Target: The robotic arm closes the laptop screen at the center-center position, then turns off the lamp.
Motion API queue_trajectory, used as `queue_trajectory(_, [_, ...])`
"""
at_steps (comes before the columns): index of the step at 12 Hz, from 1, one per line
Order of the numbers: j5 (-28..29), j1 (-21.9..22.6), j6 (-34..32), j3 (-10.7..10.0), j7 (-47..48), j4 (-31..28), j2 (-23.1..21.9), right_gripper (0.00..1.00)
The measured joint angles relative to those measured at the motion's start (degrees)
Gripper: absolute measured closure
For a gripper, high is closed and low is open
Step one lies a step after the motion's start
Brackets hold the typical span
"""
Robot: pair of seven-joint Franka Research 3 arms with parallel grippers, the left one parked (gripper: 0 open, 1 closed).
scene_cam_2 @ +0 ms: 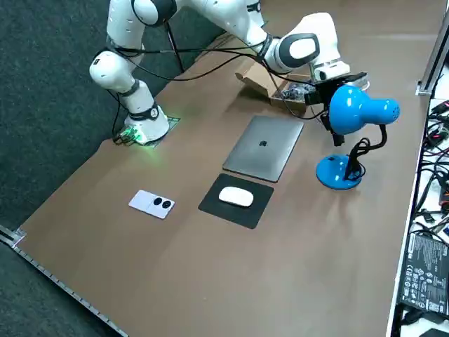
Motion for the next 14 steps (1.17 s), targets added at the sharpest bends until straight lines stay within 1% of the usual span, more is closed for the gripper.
queue_trajectory(3, [0.15, -0.34, 0.80, 0.01, 0.16, 0.00, 0.40, 0.98])
queue_trajectory(8, [0.19, -1.74, 4.13, 0.00, 1.04, -0.95, 1.34, 0.98])
queue_trajectory(14, [0.19, -1.94, 4.68, 0.03, 1.89, -1.29, 1.66, 0.98])
